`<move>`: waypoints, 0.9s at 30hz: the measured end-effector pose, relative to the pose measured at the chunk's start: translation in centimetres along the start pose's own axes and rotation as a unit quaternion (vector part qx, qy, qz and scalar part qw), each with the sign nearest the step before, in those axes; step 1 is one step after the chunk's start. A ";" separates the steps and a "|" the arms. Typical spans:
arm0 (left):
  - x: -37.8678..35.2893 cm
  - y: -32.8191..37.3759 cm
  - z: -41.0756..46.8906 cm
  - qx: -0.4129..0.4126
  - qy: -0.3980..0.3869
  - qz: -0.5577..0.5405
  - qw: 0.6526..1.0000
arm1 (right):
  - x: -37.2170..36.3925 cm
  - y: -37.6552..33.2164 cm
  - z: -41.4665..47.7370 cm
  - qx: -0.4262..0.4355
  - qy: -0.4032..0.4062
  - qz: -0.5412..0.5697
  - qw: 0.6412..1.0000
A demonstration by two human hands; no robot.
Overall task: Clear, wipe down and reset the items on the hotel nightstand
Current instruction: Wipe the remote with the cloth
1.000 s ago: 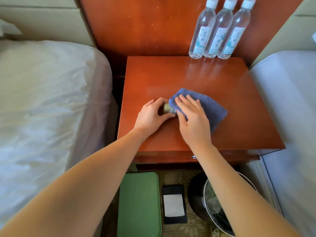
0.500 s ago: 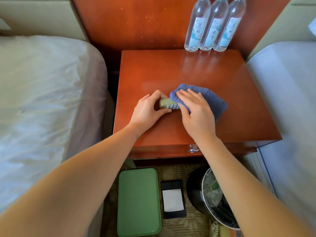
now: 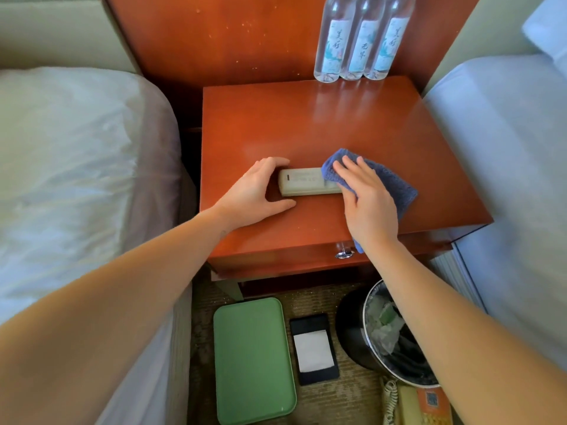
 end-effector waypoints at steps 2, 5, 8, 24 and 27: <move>0.6 -0.9 -0.5 0.015 0.017 0.022 0.999 | 0.0 0.0 0.0 -0.003 0.003 -0.007 1.000; 0.3 -1.4 -0.8 0.026 0.056 0.032 0.998 | -0.3 -0.1 0.2 -0.003 0.003 -0.011 1.000; 0.1 -1.2 -0.4 0.024 0.061 0.038 0.997 | -0.4 -0.2 0.2 -0.021 0.024 -0.007 0.999; 0.6 -1.6 -0.3 0.048 0.073 0.006 0.996 | -1.1 -2.3 1.0 -0.049 0.023 -0.014 0.998; 0.6 -1.4 -0.4 0.035 0.084 0.007 0.996 | -2.7 -5.9 1.0 -0.047 0.049 -0.034 0.997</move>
Point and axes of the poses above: each hand's wrist, its own z-axis towards the middle knuckle, its own x-axis out of the back of the hand, y = z × x, the point moved 4 cm from there along z, towards the middle knuckle, and after that the axes turned 9 degrees about -y, right-handed, at the moved point
